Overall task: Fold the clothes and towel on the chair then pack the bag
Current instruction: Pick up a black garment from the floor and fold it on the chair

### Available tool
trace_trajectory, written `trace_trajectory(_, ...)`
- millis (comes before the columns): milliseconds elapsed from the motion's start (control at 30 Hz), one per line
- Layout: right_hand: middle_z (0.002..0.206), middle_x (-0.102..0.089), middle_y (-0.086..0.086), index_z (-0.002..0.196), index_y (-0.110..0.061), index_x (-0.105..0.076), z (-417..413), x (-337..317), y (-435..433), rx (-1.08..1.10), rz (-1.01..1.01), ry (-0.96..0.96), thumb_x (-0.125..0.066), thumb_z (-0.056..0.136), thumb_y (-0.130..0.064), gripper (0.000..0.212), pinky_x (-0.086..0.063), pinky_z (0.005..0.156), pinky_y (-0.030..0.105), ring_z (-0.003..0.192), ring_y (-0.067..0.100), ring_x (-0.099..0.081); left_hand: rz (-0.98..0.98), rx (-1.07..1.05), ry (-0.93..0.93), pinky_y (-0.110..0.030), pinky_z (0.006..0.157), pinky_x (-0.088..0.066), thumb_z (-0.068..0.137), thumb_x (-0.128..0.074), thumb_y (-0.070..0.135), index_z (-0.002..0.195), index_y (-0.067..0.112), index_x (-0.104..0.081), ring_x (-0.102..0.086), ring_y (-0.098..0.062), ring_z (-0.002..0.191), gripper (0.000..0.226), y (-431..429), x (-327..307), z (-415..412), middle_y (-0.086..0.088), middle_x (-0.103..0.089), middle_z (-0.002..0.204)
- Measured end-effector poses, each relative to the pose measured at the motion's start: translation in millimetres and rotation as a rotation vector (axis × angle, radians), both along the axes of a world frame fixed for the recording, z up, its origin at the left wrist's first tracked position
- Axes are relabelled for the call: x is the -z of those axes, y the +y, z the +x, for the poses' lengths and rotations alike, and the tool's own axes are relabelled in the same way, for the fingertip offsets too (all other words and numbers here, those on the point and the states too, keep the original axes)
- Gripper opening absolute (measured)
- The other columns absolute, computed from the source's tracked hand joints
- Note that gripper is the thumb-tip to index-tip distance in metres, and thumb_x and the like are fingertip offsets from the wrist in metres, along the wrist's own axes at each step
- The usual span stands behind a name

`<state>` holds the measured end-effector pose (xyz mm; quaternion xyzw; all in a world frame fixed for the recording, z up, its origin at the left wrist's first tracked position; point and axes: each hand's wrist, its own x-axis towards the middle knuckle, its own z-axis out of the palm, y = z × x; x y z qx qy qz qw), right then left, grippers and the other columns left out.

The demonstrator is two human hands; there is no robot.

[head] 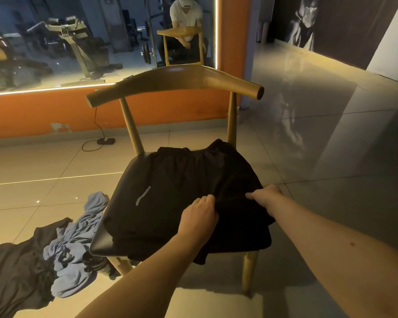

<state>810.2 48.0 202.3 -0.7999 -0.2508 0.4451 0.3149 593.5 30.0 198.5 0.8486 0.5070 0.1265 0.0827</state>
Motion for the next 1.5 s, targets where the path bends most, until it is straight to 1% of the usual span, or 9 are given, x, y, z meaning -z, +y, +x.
trace_trajectory(267, 0.103, -0.066, 0.007, 0.095, -0.023, -0.065, -1.8, -14.7, 10.2, -0.084, 0.243, 0.002, -0.068, 0.088, -0.018, 0.009, -0.056, 0.086, 0.042, 0.091, 0.024, -0.062, -0.084, -0.129, 0.115, -0.028, 0.082, -0.044, 0.099, -0.058, 0.043, 0.131, 0.022, -0.052, -0.051, -0.018, 0.11, 0.039, 0.1, 1.7, -5.6, 0.0, -0.05, 0.126)
trace_trajectory(467, 0.115, -0.065, 0.013, 0.11, -0.017, -0.061, -26.1, -23.8, 16.4, -0.002, 0.317, 0.371, -0.057, 0.096, -0.01, 0.017, -0.055, 0.075, 0.042, 0.102, 0.033, -0.063, -0.156, -0.261, -0.017, -0.026, 0.068, -0.038, 0.1, -0.059, 0.027, 0.1, 0.019, -0.056, -0.047, -0.01, 0.078, 0.008, 2.9, -7.7, -9.1, 0.001, -0.058, 0.102)
trace_trajectory(567, 0.118, -0.064, 0.016, 0.111, -0.02, -0.061, -46.9, -41.7, 24.1, -0.025, 0.414, 0.366, -0.05, 0.094, -0.004, 0.026, -0.055, 0.093, 0.051, 0.107, 0.035, -0.063, -0.289, -0.353, -0.319, -0.02, 0.056, -0.038, 0.097, -0.063, 0.027, 0.081, 0.028, -0.052, -0.054, -0.006, 0.068, 0.02, 6.6, -11.2, -22.0, 0.01, -0.058, 0.083)
trace_trajectory(733, 0.117, -0.062, 0.011, 0.106, -0.03, -0.064, -96.4, -69.8, 60.0, -0.207, 0.48, 0.129, -0.054, 0.081, -0.018, 0.03, -0.05, 0.102, 0.055, 0.109, 0.034, -0.059, -0.43, -0.444, -0.765, -0.04, 0.069, -0.06, 0.095, -0.066, 0.021, 0.087, 0.015, -0.068, -0.069, -0.017, 0.069, 0.01, 5.9, -14.8, -54.2, -0.002, -0.071, 0.078)
trace_trajectory(900, 0.14, -0.048, 0.0, 0.15, -0.021, -0.041, -182.1, -99.6, 73.3, -0.505, 0.444, -0.113, -0.051, 0.097, -0.015, 0.054, -0.035, 0.116, 0.042, 0.134, 0.026, -0.043, -0.609, -0.557, -1.076, -0.045, 0.084, -0.062, 0.098, -0.067, 0.026, 0.096, 0.016, -0.073, -0.075, -0.021, 0.084, 0.011, 3.0, -8.7, -94.3, -0.005, -0.077, 0.089)
trace_trajectory(1200, 0.16, -0.033, 0.011, 0.158, -0.013, -0.025, -289.4, -75.2, 83.6, -0.845, 0.254, -0.389, -0.052, 0.1, -0.011, 0.064, -0.034, 0.113, 0.037, 0.144, 0.031, -0.035, -0.513, -0.641, -1.034, -0.028, 0.07, -0.052, 0.095, -0.07, 0.034, 0.106, 0.018, -0.065, -0.066, -0.011, 0.082, 0.02, -0.2, 3.2, -163.8, 0.003, -0.069, 0.091)
trace_trajectory(1333, 0.151, -0.047, 0.01, 0.154, -0.009, -0.035, -309.6, -71.5, 86.4, -0.837, 0.142, -0.232, -0.071, 0.092, -0.034, 0.075, -0.042, 0.103, 0.037, 0.135, 0.03, -0.047, -0.448, -0.695, -0.941, -0.045, 0.074, -0.061, 0.097, -0.063, 0.028, 0.089, 0.018, -0.062, -0.069, -0.018, 0.072, 0.013, 2.4, 7.7, -192.8, -0.003, -0.068, 0.08)
trace_trajectory(1400, 0.131, -0.061, 0.009, 0.139, -0.007, -0.051, -314.6, -76.2, 89.5, -0.787, 0.102, 0.017, -0.069, 0.093, -0.039, 0.058, -0.049, 0.094, 0.036, 0.114, 0.028, -0.059, -0.454, -0.683, -0.928, -0.039, 0.066, -0.062, 0.101, -0.056, 0.023, 0.088, 0.015, -0.062, -0.07, -0.015, 0.062, 0.017, -0.3, 7.7, -201.9, -0.005, -0.069, 0.078)
trace_trajectory(1500, 0.141, -0.054, 0.021, 0.143, -0.007, -0.048, -313.6, -79.0, 95.4, -0.676, 0.067, 0.433, -0.063, 0.096, -0.035, 0.057, -0.054, 0.099, 0.051, 0.127, 0.037, -0.055, -0.51, -0.668, -1.042, -0.028, 0.055, -0.057, 0.104, -0.05, 0.034, 0.102, 0.015, -0.058, -0.072, -0.02, 0.069, 0.021, -1.5, 0.9, -210.7, -0.012, -0.07, 0.088)
